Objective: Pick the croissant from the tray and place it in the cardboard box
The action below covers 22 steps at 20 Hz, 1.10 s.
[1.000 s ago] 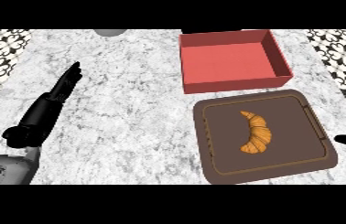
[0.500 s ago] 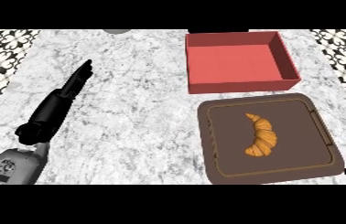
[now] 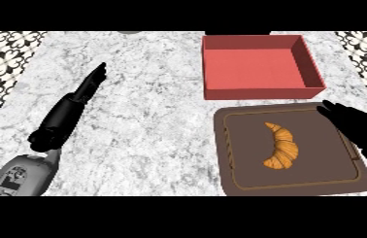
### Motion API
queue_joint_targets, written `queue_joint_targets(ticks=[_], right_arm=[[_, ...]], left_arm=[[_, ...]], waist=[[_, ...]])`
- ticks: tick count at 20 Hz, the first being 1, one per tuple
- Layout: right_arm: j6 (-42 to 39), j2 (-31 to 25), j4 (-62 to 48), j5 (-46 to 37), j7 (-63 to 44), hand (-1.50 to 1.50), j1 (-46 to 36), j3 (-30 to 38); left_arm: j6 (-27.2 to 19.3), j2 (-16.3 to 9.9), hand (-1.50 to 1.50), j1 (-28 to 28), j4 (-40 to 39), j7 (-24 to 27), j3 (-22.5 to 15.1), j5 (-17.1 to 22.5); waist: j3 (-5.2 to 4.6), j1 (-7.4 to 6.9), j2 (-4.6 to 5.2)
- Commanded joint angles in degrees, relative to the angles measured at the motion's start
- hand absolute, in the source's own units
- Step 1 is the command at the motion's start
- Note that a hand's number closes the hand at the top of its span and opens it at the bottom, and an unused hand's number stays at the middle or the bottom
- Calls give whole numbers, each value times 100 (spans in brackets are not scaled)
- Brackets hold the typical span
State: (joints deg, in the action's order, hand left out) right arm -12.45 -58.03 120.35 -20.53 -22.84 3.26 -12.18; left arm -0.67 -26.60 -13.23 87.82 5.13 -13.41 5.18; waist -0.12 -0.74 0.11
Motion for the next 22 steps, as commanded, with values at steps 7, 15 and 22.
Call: queue_joint_targets(ticks=[7, 15, 22], right_arm=[[-1421, 1373, -60, -342, -2411, -150, -1406, -1263], [-1538, 2274, -889, -1338, -2411, -150, -1520, -1504], [-1598, 2595, -758, -2059, -2102, -150, -1148, -1331]], left_arm=[[98, 177, 0, 279, 96, 154, 145, -270], [438, 313, 0, -21, 101, -238, 498, -306], [821, 484, 0, 91, -197, 184, 824, -474]], waist=[[7, -10, -6], [13, 46, -9], [12, 84, -13]])
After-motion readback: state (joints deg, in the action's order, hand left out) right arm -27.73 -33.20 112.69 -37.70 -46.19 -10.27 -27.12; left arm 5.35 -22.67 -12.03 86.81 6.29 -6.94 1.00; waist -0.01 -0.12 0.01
